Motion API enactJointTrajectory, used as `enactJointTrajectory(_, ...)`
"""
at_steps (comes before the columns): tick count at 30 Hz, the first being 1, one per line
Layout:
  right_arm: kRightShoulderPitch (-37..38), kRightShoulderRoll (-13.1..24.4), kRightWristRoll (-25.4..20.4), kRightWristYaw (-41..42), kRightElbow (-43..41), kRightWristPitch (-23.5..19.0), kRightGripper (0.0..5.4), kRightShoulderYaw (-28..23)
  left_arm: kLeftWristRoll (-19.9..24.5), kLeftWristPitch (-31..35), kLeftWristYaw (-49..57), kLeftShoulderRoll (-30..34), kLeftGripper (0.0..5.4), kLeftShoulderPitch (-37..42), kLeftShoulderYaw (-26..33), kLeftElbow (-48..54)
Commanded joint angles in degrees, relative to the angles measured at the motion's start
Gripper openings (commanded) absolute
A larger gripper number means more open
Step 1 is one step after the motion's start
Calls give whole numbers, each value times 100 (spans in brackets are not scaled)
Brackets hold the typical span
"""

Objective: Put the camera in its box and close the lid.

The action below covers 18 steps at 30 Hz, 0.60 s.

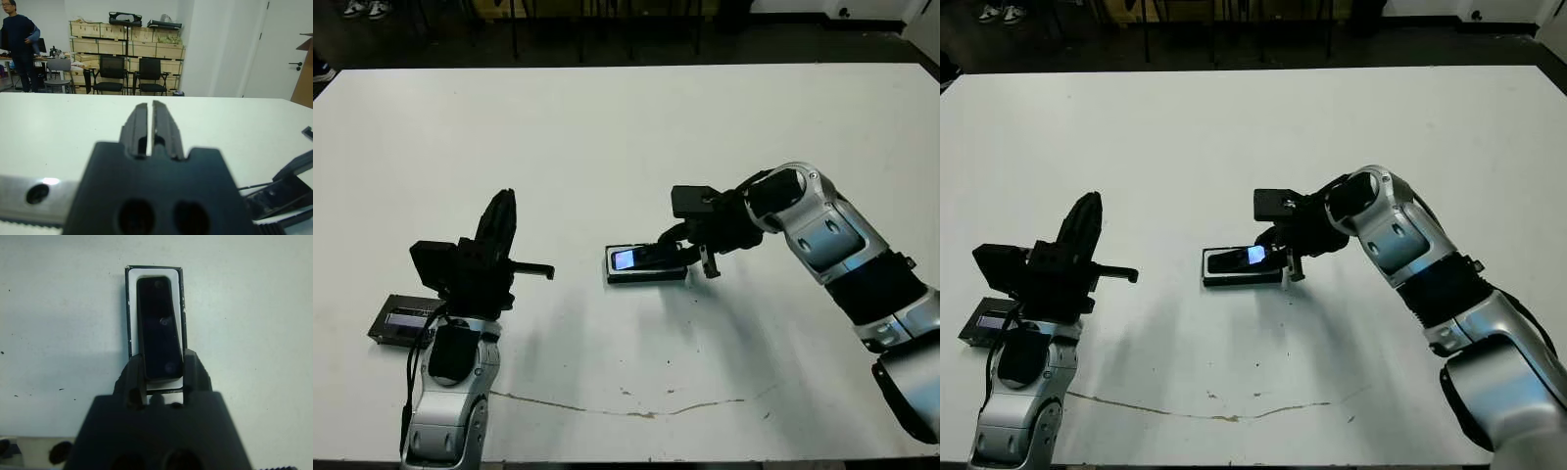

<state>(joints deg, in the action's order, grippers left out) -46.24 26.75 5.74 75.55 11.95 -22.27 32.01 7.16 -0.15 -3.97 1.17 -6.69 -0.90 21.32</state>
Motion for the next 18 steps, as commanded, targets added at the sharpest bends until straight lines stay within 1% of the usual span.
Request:
enactJointTrajectory(1,79,-129,-26,64,-62,48,51,118,-29,67,25,-5,0,-94,14,-30)
enactJointTrajectory(2,66,-94,-34,82,-93,-36,51,93,-26,61,18,-2,0,-94,16,-31)
enactJointTrajectory(4,10,-5,-97,158,-144,-163,89,3,-5,82,8,4,0,-90,28,-27)
enactJointTrajectory(6,-34,85,-201,239,-88,145,119,-152,-6,41,6,-1,0,-82,34,-55)
enactJointTrajectory(8,-55,150,-305,275,-17,340,155,-314,-29,19,14,-3,0,-75,29,-70)
enactJointTrajectory(12,29,267,-655,165,-31,293,224,-864,-67,63,42,-12,0,-63,6,-57)
enactJointTrajectory(15,33,378,-833,116,-166,77,277,-1171,-89,49,39,-6,0,-40,1,-73)
enactJointTrajectory(18,3,518,-919,71,-273,166,332,-1378,-68,78,47,-21,0,-30,5,-56)
